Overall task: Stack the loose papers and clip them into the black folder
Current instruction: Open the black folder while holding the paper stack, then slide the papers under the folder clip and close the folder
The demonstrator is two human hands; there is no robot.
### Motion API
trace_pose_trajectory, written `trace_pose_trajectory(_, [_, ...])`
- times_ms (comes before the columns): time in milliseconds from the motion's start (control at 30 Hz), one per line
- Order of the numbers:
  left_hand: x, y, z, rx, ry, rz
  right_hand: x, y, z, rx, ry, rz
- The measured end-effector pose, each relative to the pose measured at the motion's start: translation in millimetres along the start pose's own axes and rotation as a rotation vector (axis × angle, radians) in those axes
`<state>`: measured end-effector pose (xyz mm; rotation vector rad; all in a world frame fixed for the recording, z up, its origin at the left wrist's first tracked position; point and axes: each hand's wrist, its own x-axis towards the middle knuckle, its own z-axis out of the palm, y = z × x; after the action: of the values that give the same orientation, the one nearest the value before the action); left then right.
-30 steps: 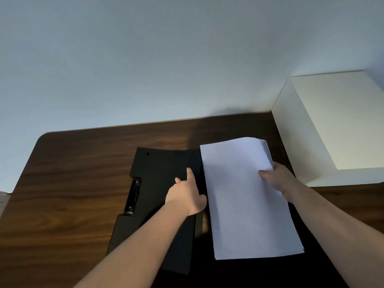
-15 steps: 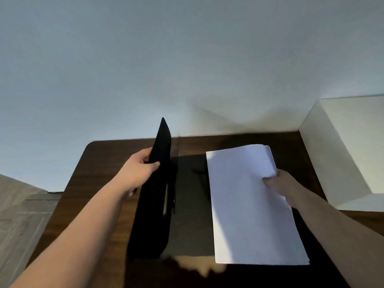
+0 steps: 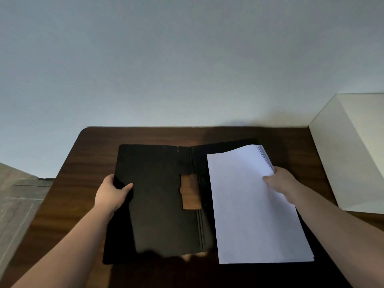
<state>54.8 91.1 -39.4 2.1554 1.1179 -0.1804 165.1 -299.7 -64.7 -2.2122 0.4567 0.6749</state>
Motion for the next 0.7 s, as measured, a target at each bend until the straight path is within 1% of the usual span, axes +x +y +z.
trace_pose_trajectory(33, [1.1, 1.1, 4.6, 0.022, -0.004, 0.008, 1.0, 0.7, -0.7, -0.007, 0.003, 0.001])
trace_pose_trajectory(167, [-1.3, 18.2, 27.0, 0.339, -0.009, 0.097, 6.0, 1.5, -4.6, 0.008, 0.018, -0.005])
trace_pose_trajectory(233, [-10.6, 36.0, 51.4, 0.338, -0.058, 0.197, 9.8, 1.0, -9.4, 0.007, 0.028, -0.01])
trace_pose_trajectory(333, [-28.5, 60.5, 96.3, 0.235, -0.172, 0.361, 17.6, 2.2, -16.0, 0.025, 0.033, -0.005])
trace_pose_trajectory(400, [-39.0, 75.2, 125.2, 0.196, -0.229, 0.407, 22.7, 3.9, -20.0, 0.039, 0.042, 0.006])
trace_pose_trajectory(433, [-43.5, 82.2, 137.4, 0.206, -0.254, 0.393, 25.3, 4.9, -21.8, 0.041, 0.047, 0.011])
trace_pose_trajectory(533, [-50.8, 94.9, 163.3, 0.294, -0.3, 0.273, 32.7, 7.3, -24.7, 0.049, 0.045, 0.011])
trace_pose_trajectory(633, [-49.5, 94.9, 175.7, 0.357, -0.248, 0.247, 39.6, 6.2, -24.0, 0.071, 0.032, 0.01])
trace_pose_trajectory(700, [-47.6, 93.2, 178.0, 0.332, -0.207, 0.246, 43.9, 4.7, -22.6, 0.083, 0.023, 0.005])
